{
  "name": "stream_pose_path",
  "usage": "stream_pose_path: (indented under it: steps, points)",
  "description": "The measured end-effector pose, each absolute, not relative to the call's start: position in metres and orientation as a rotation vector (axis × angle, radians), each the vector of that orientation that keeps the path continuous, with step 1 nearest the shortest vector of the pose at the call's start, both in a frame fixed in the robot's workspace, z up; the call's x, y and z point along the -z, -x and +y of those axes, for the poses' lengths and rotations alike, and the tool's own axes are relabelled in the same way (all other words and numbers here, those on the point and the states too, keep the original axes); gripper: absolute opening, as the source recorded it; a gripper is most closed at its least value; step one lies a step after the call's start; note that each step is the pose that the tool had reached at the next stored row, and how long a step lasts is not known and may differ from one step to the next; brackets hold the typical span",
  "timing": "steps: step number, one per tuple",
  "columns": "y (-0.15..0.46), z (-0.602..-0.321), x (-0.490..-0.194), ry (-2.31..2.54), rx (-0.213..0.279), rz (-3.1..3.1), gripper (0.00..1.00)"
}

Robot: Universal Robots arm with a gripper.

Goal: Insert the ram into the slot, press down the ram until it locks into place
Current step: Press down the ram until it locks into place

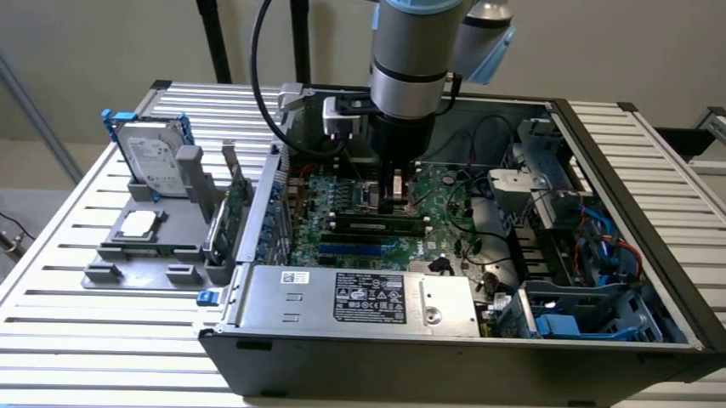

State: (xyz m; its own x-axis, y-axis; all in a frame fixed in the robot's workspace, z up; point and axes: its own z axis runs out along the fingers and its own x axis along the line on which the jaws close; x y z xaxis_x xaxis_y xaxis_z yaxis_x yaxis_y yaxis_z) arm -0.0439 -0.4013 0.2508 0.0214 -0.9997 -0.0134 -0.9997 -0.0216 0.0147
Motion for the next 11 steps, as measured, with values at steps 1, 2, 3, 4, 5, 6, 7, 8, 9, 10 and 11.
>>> stream_pose_path:
  steps: [1, 2, 3, 4, 5, 6, 7, 8, 9, 10, 11]
  points:
    - [0.044, -0.401, -0.251, -2.244, 0.031, -2.197, 0.11]
    - [0.044, -0.401, -0.251, -2.244, 0.031, -2.196, 0.11]
    - [0.044, -0.401, -0.251, -2.244, 0.032, -2.196, 0.11]
    - [0.044, -0.401, -0.250, -2.244, 0.032, -2.196, 0.11]
    - [0.044, -0.401, -0.249, -2.244, 0.032, -2.196, 0.11]
    - [0.044, -0.401, -0.247, -2.244, 0.032, -2.196, 0.11]
    - [0.044, -0.400, -0.245, -2.244, 0.032, -2.196, 0.11]
    - [0.044, -0.400, -0.244, -2.244, 0.032, -2.196, 0.11]
    - [0.044, -0.400, -0.242, -2.244, 0.032, -2.196, 0.11]
    - [0.044, -0.399, -0.240, -2.243, 0.032, -2.196, 0.11]
    - [0.044, -0.399, -0.238, -2.244, 0.032, -2.196, 0.11]
